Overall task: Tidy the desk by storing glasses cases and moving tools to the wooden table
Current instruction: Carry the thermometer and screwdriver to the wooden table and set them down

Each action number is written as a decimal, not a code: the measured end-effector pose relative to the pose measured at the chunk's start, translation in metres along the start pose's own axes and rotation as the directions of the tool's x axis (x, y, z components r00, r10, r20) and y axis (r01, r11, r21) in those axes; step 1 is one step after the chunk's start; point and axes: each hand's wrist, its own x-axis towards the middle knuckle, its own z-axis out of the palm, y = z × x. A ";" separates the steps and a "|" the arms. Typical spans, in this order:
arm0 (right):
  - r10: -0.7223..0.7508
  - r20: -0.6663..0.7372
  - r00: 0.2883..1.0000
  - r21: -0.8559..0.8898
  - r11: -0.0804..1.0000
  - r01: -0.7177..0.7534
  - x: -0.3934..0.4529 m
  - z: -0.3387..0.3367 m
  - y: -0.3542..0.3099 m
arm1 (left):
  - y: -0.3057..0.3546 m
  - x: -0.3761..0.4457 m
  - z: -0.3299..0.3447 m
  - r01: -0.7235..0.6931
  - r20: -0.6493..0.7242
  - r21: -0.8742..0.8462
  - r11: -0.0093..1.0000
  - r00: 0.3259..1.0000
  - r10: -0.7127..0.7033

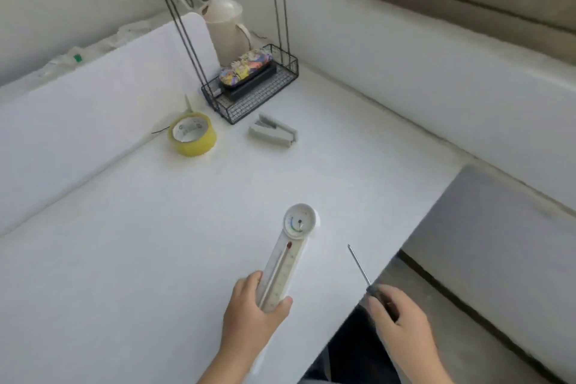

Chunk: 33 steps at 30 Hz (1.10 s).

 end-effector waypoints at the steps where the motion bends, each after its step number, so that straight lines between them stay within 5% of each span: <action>1: 0.021 -0.065 0.998 -0.004 1.000 -0.021 -0.019 -0.008 0.015 | 0.005 -0.009 0.012 -0.051 0.056 0.041 0.998 0.997 0.049; 7: 0.204 -0.448 0.870 0.214 0.970 -0.118 -0.136 -0.069 0.083 | 0.042 -0.073 0.093 -0.392 0.431 0.148 0.908 0.852 0.297; 14: 0.462 -0.776 0.430 0.431 0.885 -0.175 -0.274 -0.141 0.158 | 0.095 -0.177 0.213 -0.724 0.765 0.066 0.687 0.478 0.431; 17: 0.584 -0.779 0.228 0.556 0.812 -0.178 -0.345 -0.163 0.208 | 0.119 -0.248 0.273 -0.806 0.840 -0.011 0.592 0.313 0.442; 20: 0.686 -0.719 0.115 0.655 0.723 -0.219 -0.419 -0.179 0.248 | 0.134 -0.325 0.327 -0.861 0.891 -0.106 0.498 0.140 0.432; 26: 0.738 -0.627 -0.248 0.778 0.610 -0.150 -0.516 -0.219 0.280 | 0.149 -0.439 0.405 -0.907 0.927 -0.234 0.349 -0.100 0.361; 33: 0.662 -0.602 -0.448 0.776 0.617 -0.130 -0.553 -0.279 0.338 | 0.185 -0.529 0.495 -0.902 0.908 -0.367 0.227 -0.295 0.298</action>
